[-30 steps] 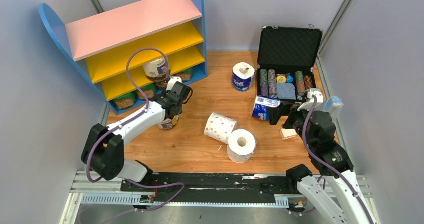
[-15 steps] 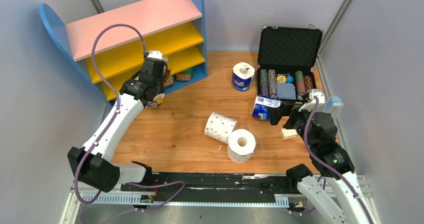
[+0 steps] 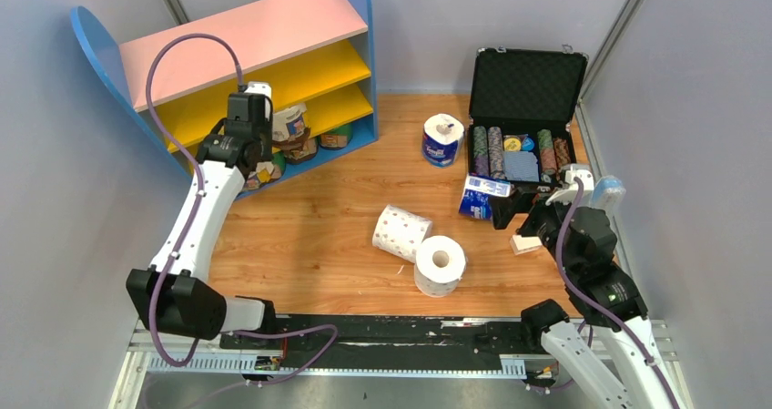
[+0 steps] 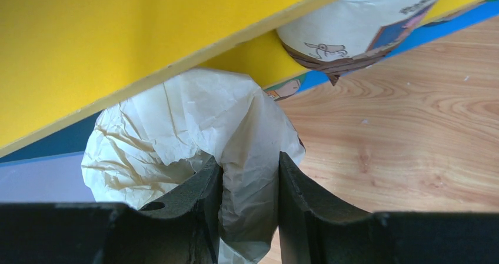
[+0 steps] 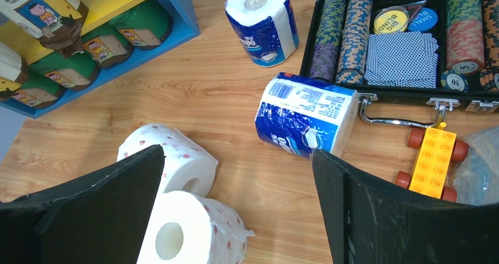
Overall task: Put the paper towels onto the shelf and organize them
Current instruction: Pick up the paper towel from the center of the board, then place the paper towel on the shelf.
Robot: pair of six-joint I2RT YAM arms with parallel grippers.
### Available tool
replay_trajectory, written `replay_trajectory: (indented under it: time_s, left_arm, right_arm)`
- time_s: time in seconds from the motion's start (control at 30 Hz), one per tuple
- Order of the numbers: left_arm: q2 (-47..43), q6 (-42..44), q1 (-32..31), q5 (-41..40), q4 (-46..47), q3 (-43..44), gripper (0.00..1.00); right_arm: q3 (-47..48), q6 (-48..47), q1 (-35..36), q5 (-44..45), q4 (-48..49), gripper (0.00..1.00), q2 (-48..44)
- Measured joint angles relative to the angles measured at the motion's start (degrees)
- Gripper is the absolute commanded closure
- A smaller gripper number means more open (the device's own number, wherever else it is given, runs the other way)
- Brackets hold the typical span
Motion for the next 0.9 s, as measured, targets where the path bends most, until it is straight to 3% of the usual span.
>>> replay_trajectory:
  time_s: [0.53, 0.9]
  left_arm:
    - [3.4, 7.3, 4.3, 5.2, 5.4, 0.5, 0.7]
    - [5.3, 11.9, 4.4, 4.7, 9.9, 0.3, 0.58]
  right_arm:
    - [0.0, 0.0, 0.0, 0.0, 0.1, 0.0, -2.3]
    - [-0.7, 0.0, 0.0, 0.0, 0.1, 0.0, -3.1]
